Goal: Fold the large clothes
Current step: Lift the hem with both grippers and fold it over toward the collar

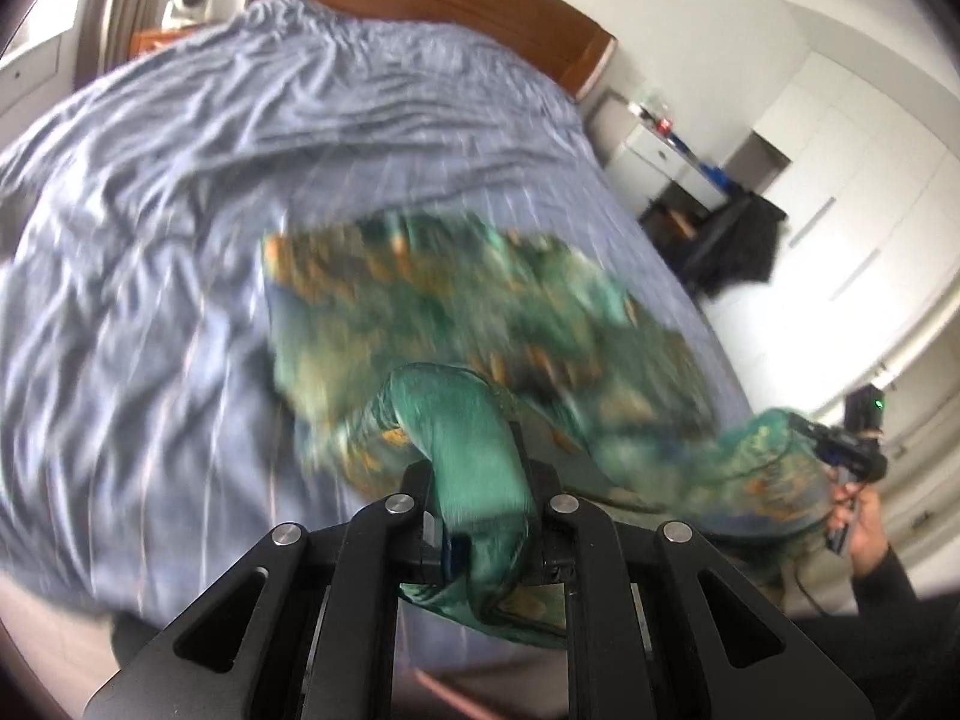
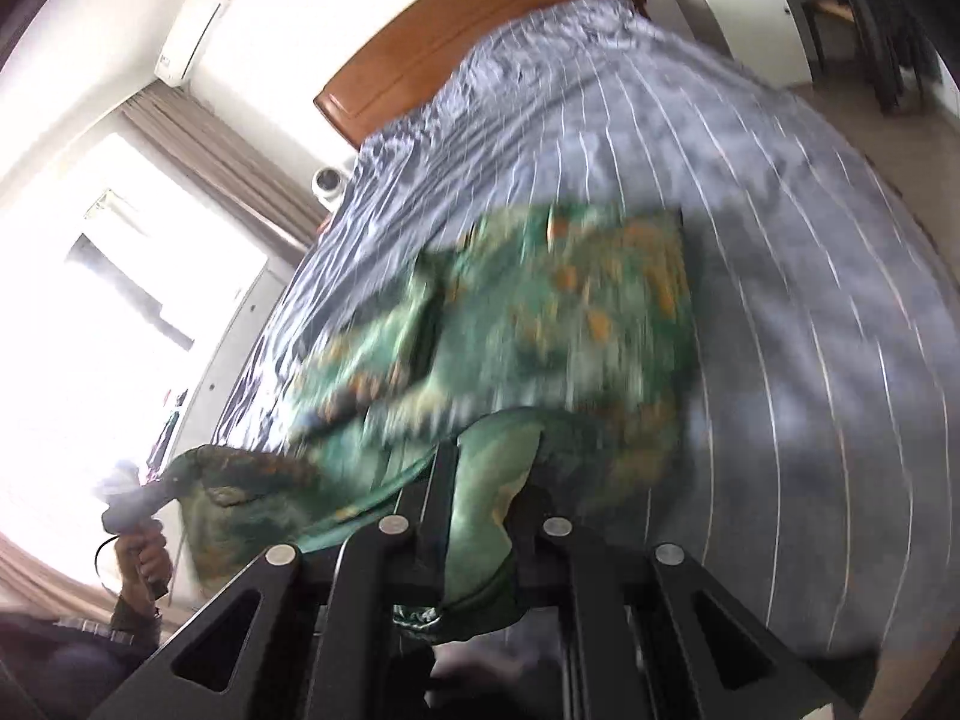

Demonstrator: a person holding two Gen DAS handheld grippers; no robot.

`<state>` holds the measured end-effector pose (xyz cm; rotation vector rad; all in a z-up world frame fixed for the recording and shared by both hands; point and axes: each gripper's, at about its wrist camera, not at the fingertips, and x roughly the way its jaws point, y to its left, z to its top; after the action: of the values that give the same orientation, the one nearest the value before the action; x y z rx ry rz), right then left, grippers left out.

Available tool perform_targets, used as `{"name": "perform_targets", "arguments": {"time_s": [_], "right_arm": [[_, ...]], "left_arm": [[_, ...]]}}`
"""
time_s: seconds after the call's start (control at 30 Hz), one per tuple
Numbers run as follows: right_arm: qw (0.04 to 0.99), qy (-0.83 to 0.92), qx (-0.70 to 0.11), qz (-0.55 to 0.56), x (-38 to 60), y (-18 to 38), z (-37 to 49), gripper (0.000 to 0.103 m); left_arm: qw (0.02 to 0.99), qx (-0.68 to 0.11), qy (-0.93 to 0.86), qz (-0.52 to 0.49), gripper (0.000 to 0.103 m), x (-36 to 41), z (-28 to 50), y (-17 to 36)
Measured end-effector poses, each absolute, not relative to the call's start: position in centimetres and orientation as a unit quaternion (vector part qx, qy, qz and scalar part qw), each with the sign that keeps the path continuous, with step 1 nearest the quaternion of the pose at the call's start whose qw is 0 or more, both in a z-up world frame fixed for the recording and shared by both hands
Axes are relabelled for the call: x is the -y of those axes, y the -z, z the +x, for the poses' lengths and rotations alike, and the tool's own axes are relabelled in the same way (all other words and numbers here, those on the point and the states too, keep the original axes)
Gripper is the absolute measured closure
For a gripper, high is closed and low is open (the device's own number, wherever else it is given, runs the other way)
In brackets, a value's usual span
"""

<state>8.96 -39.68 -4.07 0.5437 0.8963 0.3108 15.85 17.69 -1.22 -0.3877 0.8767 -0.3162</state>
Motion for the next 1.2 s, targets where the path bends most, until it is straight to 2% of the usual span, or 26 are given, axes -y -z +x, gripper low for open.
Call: {"name": "perform_targets", "arguments": {"time_s": [0.23,0.37,0.5,0.57,0.63,0.67,0.7,0.73,0.77,0.8,0.83,0.87,0.93,1.03,1.2], "right_arm": [[0.856,-0.089,-0.424,0.284,40.9,7.4,20.2,0.091],[0.840,-0.049,-0.444,0.309,41.8,11.3,24.5,0.091],[0.822,-0.033,-0.444,0.355,42.5,14.0,25.4,0.090],[0.814,-0.033,-0.446,0.371,42.7,14.5,25.6,0.089],[0.806,-0.037,-0.454,0.378,43.0,14.5,25.9,0.088],[0.799,-0.039,-0.459,0.387,43.2,14.5,26.0,0.084],[0.788,-0.044,-0.461,0.405,43.5,14.4,26.1,0.081],[0.779,-0.051,-0.461,0.422,43.8,14.3,26.2,0.074],[0.769,-0.059,-0.459,0.441,44.2,14.0,26.1,0.062],[0.764,-0.064,-0.453,0.456,44.5,13.7,26.1,0.059],[0.760,-0.068,-0.448,0.465,44.7,13.3,26.0,0.054],[0.759,-0.069,-0.443,0.472,45.0,12.8,26.0,0.044],[0.772,-0.056,-0.430,0.464,45.5,11.3,25.9,0.036],[0.805,-0.047,-0.420,0.417,45.7,9.4,25.5,0.036],[0.839,-0.040,-0.480,0.252,41.8,9.5,25.8,0.036]], "left_arm": [[0.872,-0.449,0.087,-0.173,0.091,-16.8,27.4,4.9],[0.861,-0.477,0.061,-0.167,0.090,-17.1,30.9,8.8],[0.853,-0.488,0.055,-0.177,0.083,-17.2,31.5,10.5],[0.848,-0.491,0.063,-0.191,0.075,-17.6,31.7,10.6],[0.841,-0.493,0.078,-0.210,0.054,-17.6,31.7,10.1],[0.839,-0.491,0.086,-0.220,0.049,-17.7,31.8,9.6],[0.840,-0.485,0.093,-0.226,0.037,-17.9,31.8,9.0],[0.846,-0.473,0.094,-0.226,0.021,-18.0,31.6,8.0],[0.856,-0.462,0.085,-0.218,0.014,-18.0,31.6,7.2],[0.868,-0.446,0.075,-0.207,0.007,-18.2,31.4,6.2],[0.876,-0.433,0.075,-0.197,0.006,-18.5,31.0,5.2],[0.879,-0.430,0.080,-0.192,0.006,-18.8,30.9,4.6],[0.880,-0.429,0.086,-0.184,0.006,-19.3,30.5,4.2],[0.874,-0.448,0.106,-0.152,0.006,-19.3,30.0,5.0],[0.852,-0.502,0.115,-0.093,0.006,-16.8,31.8,8.8]]}}
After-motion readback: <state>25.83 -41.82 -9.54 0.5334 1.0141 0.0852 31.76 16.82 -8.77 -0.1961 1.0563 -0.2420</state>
